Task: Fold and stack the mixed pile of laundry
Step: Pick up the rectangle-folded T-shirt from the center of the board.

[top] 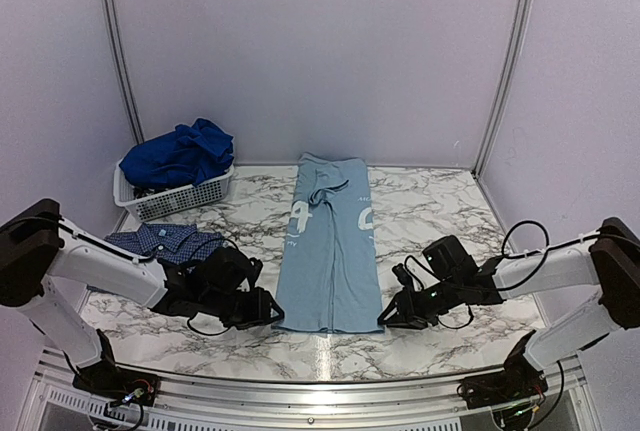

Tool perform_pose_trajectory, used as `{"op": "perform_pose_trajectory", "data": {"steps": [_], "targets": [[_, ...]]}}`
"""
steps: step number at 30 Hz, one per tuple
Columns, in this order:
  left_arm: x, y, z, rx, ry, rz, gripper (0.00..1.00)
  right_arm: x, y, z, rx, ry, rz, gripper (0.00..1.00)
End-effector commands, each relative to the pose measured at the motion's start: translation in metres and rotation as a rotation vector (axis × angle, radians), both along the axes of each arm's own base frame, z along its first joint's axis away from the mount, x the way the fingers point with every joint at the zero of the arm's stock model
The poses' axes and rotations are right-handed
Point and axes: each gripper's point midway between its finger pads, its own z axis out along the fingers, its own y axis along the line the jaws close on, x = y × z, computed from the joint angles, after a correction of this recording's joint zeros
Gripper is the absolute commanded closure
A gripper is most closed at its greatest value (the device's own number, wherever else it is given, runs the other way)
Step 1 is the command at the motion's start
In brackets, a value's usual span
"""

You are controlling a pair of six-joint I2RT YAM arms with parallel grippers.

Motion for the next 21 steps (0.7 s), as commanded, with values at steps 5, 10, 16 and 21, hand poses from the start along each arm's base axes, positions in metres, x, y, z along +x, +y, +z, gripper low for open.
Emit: {"op": "perform_pose_trajectory", "data": {"steps": [5,10,16,21], "targets": [[-0.033,-0.006,-0.026,0.056,0.070,-0.048,0.67,-0.020,0.005,-0.016,-0.019,0.053,0.034,0.71],[-0.039,-0.011,-0.023,0.059,0.062,-0.061,0.81,-0.028,0.011,-0.015,-0.025,0.054,0.062,0.83],[-0.058,-0.022,-0.011,0.054,0.043,-0.120,1.00,-0.039,0.005,-0.003,-0.023,0.041,0.049,1.00],[-0.086,-0.029,0.003,0.056,0.028,-0.186,1.00,-0.064,0.012,0.013,0.009,0.045,0.063,1.00]]}}
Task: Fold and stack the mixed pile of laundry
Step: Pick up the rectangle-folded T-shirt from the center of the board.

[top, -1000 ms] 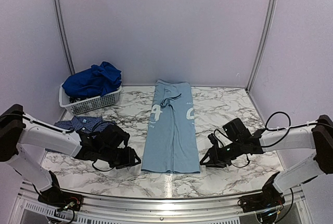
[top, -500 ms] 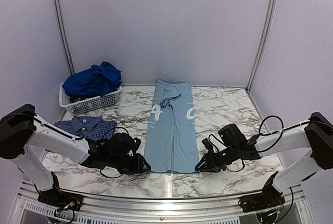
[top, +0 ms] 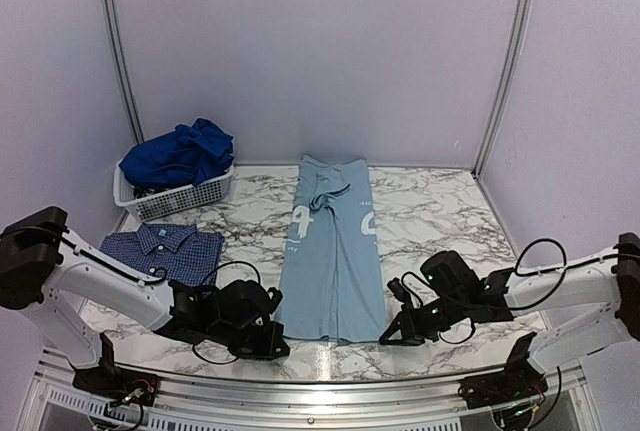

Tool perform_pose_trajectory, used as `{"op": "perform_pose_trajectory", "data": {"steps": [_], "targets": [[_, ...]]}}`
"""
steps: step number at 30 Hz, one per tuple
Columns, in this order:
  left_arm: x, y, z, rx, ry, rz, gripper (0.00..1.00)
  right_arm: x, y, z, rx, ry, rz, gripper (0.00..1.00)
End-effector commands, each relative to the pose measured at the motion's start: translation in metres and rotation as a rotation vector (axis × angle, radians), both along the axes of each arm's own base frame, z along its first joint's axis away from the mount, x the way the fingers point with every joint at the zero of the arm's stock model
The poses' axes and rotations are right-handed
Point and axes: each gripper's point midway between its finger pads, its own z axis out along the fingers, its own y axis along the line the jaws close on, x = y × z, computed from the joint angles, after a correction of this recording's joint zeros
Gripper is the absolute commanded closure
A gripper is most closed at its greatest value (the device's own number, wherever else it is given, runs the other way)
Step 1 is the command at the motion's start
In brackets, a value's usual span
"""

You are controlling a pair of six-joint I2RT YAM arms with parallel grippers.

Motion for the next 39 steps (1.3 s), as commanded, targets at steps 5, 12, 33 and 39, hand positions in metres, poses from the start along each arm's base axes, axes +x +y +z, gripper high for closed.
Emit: {"op": "perform_pose_trajectory", "data": {"steps": [5,12,33,39], "targets": [[-0.027,0.016,0.018,0.033,-0.008,-0.010,0.84,-0.032,-0.007,-0.001,-0.020,0.048,-0.018,1.00],[-0.002,0.056,0.032,0.056,-0.072,0.138,0.52,-0.030,-0.005,-0.007,-0.028,0.053,-0.032,1.00],[0.024,0.023,-0.003,0.128,-0.041,0.067,0.62,-0.024,0.003,-0.005,-0.027,0.042,-0.018,1.00],[0.012,0.015,-0.007,0.121,-0.004,0.016,0.84,-0.021,0.008,-0.003,-0.020,0.036,-0.010,1.00]]}}
